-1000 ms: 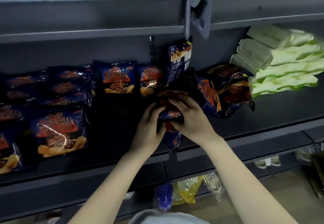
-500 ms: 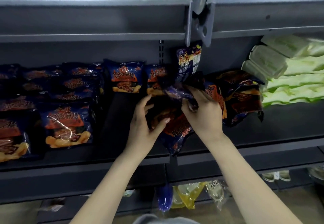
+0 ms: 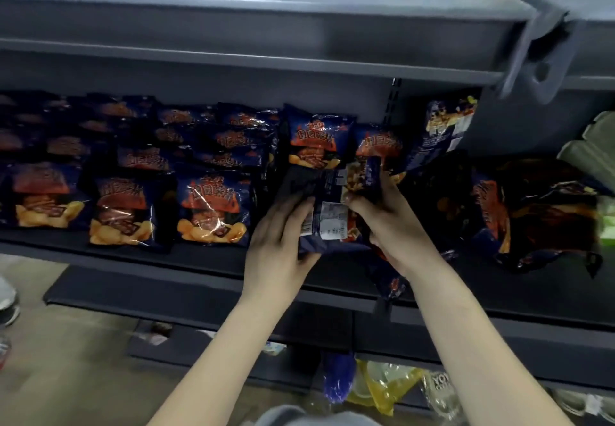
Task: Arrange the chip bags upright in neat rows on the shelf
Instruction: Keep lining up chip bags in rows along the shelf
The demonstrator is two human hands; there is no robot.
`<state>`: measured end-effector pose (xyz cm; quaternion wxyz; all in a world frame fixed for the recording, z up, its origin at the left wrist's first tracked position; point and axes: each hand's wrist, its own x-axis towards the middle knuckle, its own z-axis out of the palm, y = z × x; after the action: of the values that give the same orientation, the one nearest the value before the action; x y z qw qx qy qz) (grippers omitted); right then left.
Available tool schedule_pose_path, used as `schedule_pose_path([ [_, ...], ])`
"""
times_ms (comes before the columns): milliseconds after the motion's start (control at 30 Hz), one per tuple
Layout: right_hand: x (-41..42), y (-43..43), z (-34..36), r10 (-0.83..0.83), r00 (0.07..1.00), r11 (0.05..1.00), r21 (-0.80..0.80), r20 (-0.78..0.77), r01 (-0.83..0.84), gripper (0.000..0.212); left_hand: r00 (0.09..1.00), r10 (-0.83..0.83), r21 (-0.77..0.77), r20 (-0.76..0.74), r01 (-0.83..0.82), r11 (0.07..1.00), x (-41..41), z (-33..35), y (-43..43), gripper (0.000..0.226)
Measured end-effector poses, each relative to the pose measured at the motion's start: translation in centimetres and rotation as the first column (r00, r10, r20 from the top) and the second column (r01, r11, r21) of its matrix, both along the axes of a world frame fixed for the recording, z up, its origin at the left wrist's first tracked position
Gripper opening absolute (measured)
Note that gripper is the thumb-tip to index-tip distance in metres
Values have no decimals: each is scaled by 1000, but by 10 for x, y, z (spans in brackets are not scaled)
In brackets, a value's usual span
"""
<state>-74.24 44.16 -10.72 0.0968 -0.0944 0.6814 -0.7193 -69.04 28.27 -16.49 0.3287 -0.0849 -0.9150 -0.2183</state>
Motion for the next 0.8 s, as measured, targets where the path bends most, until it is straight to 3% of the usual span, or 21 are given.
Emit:
schedule_pose_path([
  [67,0,-6,-2,81,987,995,-77,140,-70,48,993,68,85,92,-76,993,5,0,-8,69],
  [133,-3,-10,-5,122,974,990,-89,189,-107,53,980,63,270,187,-113,956,7,1,-16,55],
  [267,-8,-12,-12,77,994,995,56,80,-81,51,962,-130,699,238,-77,711,9,2,-34,38],
  [467,3,-13,-22,374,928,911,187,2,-367,56,863,-368,857,346,-132,497,14,-2,-54,38],
  [567,7,-18,-30,311,950,935,180,-4,-306,48,810,-455,902,371,-197,385,14,-11,-62,51],
  [700,11,-23,-46,239,970,961,131,44,-243,43,762,-522,910,384,-216,353,17,-18,-62,66],
  [733,13,-24,-50,222,973,968,106,62,-227,42,763,-517,903,389,-205,376,17,-20,-62,64],
  [800,14,-26,-55,165,983,983,74,80,-171,41,770,-472,845,430,-159,510,16,-23,-64,49],
])
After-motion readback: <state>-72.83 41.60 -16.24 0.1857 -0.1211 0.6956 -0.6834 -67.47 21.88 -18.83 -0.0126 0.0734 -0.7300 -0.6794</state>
